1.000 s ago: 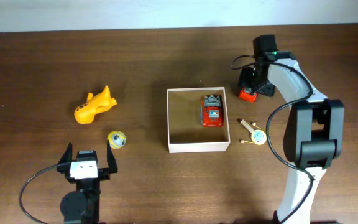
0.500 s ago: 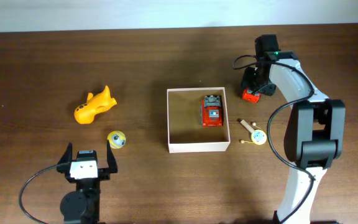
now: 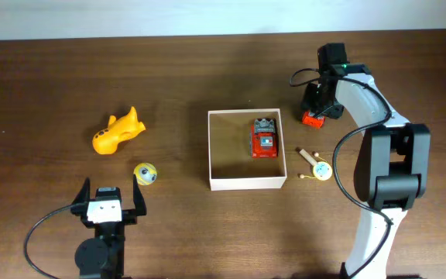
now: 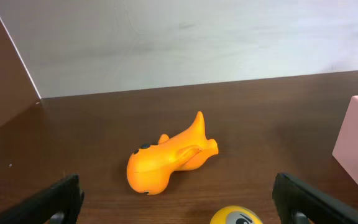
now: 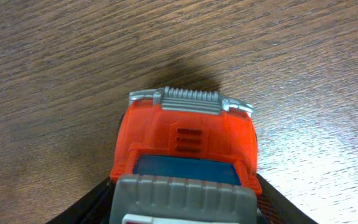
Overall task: Pack container
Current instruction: 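Lift the truck and carry it with the right gripper over the box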
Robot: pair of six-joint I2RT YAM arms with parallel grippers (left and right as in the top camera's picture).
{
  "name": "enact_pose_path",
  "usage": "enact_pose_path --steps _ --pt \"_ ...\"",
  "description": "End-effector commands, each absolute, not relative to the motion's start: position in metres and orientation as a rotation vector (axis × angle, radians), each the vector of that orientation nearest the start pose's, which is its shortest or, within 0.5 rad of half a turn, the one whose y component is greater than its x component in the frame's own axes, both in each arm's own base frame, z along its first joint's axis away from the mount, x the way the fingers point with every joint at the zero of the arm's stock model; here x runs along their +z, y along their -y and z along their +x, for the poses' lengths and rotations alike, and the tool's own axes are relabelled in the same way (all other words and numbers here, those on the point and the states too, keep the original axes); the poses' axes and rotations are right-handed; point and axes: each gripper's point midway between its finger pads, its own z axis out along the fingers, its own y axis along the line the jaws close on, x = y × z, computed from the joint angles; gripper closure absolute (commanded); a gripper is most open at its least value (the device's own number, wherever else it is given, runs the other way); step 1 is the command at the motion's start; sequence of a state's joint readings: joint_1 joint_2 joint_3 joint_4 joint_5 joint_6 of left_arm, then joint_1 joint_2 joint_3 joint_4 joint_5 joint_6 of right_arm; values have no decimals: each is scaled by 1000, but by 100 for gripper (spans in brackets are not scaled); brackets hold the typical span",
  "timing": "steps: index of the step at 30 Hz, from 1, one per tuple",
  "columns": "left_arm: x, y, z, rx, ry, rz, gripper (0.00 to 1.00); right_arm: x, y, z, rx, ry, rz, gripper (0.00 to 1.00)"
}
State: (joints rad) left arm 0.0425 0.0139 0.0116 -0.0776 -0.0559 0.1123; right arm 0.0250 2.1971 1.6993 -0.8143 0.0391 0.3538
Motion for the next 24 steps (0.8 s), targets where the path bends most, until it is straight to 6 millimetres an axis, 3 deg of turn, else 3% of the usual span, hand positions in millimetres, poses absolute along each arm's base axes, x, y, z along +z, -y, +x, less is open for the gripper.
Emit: enact_pose_path --steps 1,7,24 --pt "157 -20 245 169 -1649 24 1 18 -4 476 15 -2866 475 44" --pt "157 -20 245 170 -1649 24 1 39 -4 479 24 -2833 468 44" --pt "157 -20 245 169 -1649 24 1 137 -22 487 150 -2814 317 43"
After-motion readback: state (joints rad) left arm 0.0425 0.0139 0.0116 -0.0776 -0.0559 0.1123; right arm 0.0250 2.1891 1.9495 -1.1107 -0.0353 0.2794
